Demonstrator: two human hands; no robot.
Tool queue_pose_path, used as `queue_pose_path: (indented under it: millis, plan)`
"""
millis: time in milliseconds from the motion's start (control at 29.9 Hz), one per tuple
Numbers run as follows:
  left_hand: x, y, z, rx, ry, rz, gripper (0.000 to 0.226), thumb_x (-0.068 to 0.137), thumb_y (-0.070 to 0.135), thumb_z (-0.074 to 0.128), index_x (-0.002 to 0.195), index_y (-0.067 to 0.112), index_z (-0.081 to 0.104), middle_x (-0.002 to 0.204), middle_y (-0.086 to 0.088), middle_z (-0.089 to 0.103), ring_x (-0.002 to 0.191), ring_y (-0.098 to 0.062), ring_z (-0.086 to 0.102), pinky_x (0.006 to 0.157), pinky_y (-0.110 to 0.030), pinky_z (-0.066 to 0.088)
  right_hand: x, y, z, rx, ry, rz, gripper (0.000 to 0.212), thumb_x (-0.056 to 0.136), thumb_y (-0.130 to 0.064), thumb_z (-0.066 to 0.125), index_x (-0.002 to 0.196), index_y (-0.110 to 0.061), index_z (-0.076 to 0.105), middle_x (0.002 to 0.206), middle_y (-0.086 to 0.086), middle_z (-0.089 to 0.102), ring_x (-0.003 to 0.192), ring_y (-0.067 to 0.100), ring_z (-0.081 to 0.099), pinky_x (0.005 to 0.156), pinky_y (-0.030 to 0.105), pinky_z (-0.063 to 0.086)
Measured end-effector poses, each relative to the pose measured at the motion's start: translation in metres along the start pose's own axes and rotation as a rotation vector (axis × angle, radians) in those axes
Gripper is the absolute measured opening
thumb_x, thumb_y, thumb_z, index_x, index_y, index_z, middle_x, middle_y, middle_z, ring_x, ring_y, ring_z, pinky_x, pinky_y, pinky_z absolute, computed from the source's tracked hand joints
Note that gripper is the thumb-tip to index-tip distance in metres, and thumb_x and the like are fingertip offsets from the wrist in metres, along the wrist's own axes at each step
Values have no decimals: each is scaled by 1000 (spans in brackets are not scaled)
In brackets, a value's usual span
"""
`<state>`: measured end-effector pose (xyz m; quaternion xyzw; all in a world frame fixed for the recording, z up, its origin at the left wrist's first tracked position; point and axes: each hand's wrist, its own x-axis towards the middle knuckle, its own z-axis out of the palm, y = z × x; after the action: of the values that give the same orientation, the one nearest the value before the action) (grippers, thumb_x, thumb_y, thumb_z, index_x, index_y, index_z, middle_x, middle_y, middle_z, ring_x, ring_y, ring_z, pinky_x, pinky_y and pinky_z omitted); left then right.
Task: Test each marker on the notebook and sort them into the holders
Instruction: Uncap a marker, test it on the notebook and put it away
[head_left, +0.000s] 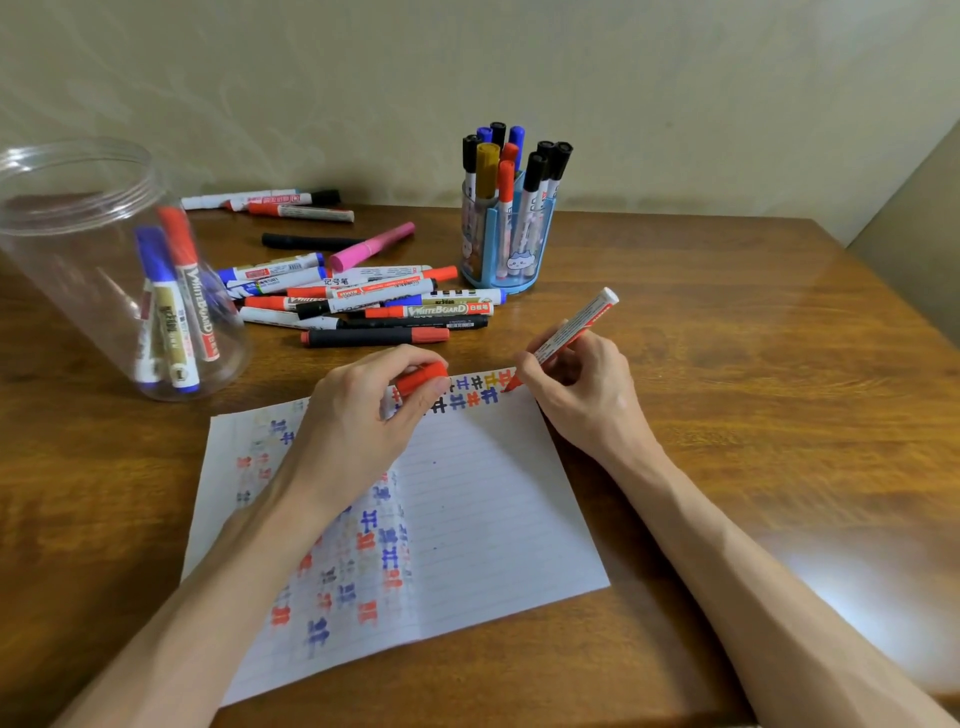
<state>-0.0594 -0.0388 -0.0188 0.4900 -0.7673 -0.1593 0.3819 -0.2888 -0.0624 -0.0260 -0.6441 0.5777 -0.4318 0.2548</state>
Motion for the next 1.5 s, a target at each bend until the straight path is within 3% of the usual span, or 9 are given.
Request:
queue_pose_path:
  millis: [100, 234, 334, 502, 736, 903, 1170, 1338, 1505]
  plan:
    - [0, 0, 0, 0, 2, -4, 24, 96, 32, 66, 115, 19, 71, 93, 24, 61, 83, 14, 57, 67, -4, 42, 0, 1, -1, -4, 22, 0, 12, 93, -23, 71, 84, -16, 68, 75, -4, 74, 64, 10, 67, 58, 18, 52]
    - [0, 0, 0, 7, 5, -1, 26, 95, 32, 66, 116, 18, 71, 95, 18, 64, 85, 16, 56, 68, -2, 42, 1, 2, -3, 64, 24, 21, 10, 94, -20, 72, 86, -14, 71, 81, -6, 76, 77, 14, 76, 70, 28, 63]
    - [0, 1, 1, 6, 4, 0, 27, 94, 33, 66, 116, 19, 71, 96, 18, 64, 88, 16, 57, 69, -2, 43, 1, 1, -3, 76, 1, 24, 10, 95, -20, 72, 90, -11, 72, 84, -5, 77, 80, 12, 77, 72, 27, 63]
    - [0, 0, 1, 5, 2, -2, 27, 95, 35, 65, 117, 20, 71, 96, 19, 64, 88, 14, 58, 69, -4, 44, 0, 0, 0, 45, -37, -9, 10, 94, -23, 72, 87, -15, 70, 82, -5, 77, 76, 13, 75, 66, 26, 61]
    - [0, 0, 0, 3, 5, -7, 30, 94, 38, 63, 117, 20, 71, 96, 19, 64, 90, 16, 57, 70, -4, 45, -3, 2, 0, -13, 45, -19, 12, 94, -23, 72, 86, -16, 66, 78, 0, 73, 69, 18, 68, 58, 29, 56]
    - [0, 1, 0, -5, 4, -5, 32, 94, 39, 62, 116, 18, 71, 96, 17, 64, 87, 15, 57, 68, -4, 44, -1, -1, -2, 48, 69, 19, 10, 93, -18, 71, 84, -14, 69, 76, -7, 73, 71, 9, 73, 61, 16, 54]
    - [0, -1, 0, 6, -1, -6, 31, 94, 38, 63, 117, 18, 71, 98, 15, 66, 87, 16, 57, 68, -3, 43, -2, -5, -1, 44, 8, -1, 10, 94, -20, 72, 84, -16, 70, 80, -7, 75, 74, 6, 74, 63, 15, 54]
    - [0, -2, 0, 9, -1, -12, 29, 95, 35, 65, 118, 19, 70, 99, 15, 66, 89, 16, 57, 70, -3, 43, -2, -4, -1, 20, -28, 25, 11, 92, -22, 72, 82, -19, 68, 86, -4, 78, 76, 5, 74, 63, 18, 57]
    - [0, -2, 0, 8, 0, -17, 27, 96, 36, 65, 117, 21, 70, 98, 17, 65, 88, 14, 58, 69, -4, 44, -1, 0, -3, 45, 69, 57, 10, 93, -21, 70, 88, -12, 71, 83, -2, 76, 78, 17, 75, 69, 30, 63]
